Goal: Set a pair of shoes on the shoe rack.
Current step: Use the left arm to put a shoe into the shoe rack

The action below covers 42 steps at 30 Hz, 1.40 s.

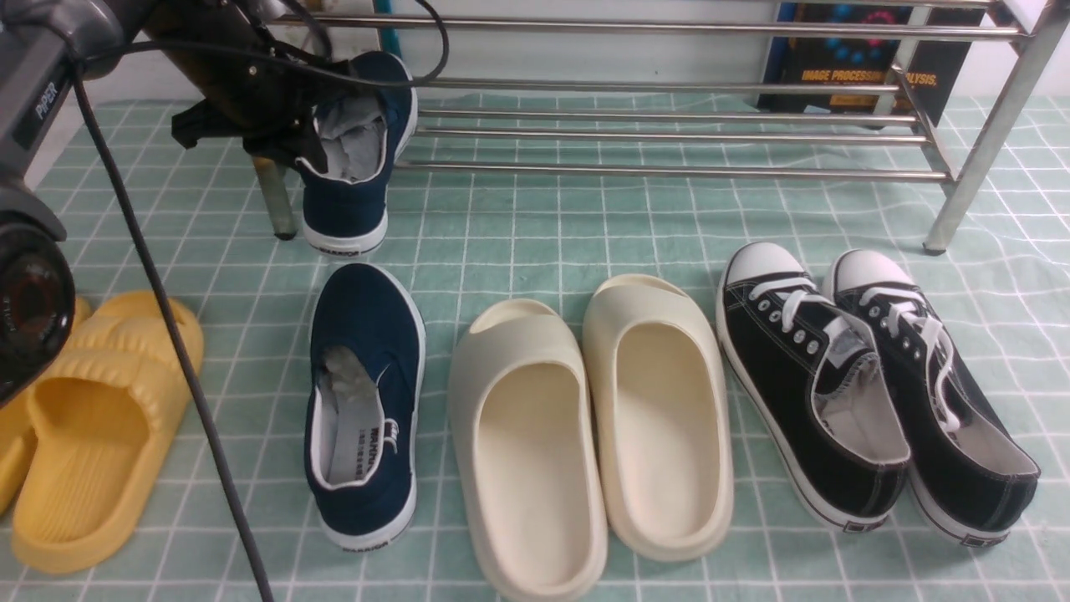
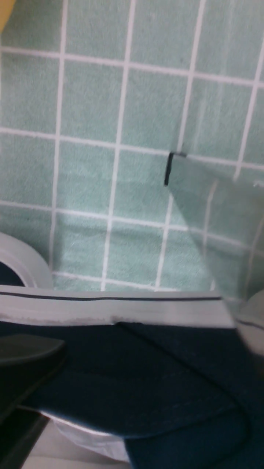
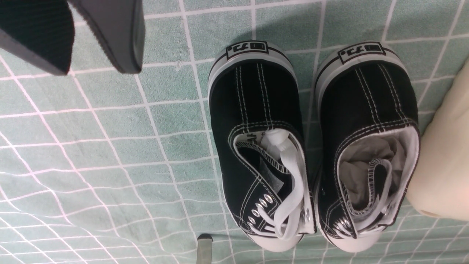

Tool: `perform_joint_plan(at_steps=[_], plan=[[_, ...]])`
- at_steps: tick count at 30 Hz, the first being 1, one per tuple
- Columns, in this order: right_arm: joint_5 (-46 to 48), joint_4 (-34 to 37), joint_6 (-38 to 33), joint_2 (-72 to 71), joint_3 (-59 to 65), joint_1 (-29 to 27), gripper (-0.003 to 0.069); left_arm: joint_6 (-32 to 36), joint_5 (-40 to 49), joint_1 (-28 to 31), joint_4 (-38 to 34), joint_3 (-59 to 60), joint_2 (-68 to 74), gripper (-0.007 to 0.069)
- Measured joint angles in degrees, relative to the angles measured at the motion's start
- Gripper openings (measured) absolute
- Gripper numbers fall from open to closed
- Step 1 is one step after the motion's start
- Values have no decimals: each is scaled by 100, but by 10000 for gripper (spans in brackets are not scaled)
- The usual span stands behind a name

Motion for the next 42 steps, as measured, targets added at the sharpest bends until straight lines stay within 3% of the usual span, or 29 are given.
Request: perform_joint_plan(at_steps=[21,25,33,42], plan=[[0,0,0,0,0,0,239,195,45,7,-182,-11,39,22],[0,0,0,0,0,0,239,193,45,2,-156,-11,39,84],[0,0,0,0,0,0,239,194,81,2,-156,-17,39,352],[0,0,0,0,0,0,239,222,92,2,-133,-22,-2,395]])
